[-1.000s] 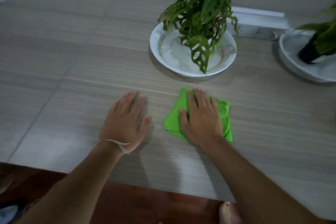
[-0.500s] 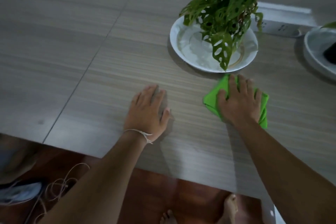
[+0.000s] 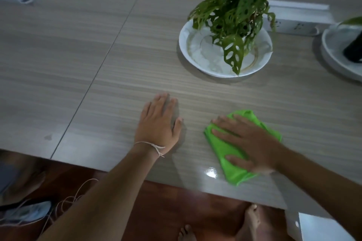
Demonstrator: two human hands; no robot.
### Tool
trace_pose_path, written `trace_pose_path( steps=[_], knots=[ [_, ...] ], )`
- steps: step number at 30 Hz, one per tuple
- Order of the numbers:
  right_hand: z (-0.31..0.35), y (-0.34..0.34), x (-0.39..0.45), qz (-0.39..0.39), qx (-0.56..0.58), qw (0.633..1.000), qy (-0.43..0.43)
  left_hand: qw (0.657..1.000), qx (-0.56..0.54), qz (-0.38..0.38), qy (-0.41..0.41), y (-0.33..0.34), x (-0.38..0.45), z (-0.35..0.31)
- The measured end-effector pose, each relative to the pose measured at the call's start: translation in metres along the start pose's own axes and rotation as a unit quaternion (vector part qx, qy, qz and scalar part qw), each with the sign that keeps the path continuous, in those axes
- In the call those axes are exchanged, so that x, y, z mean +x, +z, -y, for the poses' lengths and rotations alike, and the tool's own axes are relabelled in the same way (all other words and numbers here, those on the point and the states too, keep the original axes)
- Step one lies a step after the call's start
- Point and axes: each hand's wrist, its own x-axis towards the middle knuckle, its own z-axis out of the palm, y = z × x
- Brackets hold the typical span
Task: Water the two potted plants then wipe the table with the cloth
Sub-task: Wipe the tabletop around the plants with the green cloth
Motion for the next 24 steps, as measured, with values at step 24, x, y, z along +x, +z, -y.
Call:
trace_pose_path(
  steps=[24],
  knots=[
    [0.043,0.002,0.087,-0.054,-0.008,0.966,0.252,0.999,-0.006,-0.004,-0.038,-0.036,-0.053,0.109]
  ],
)
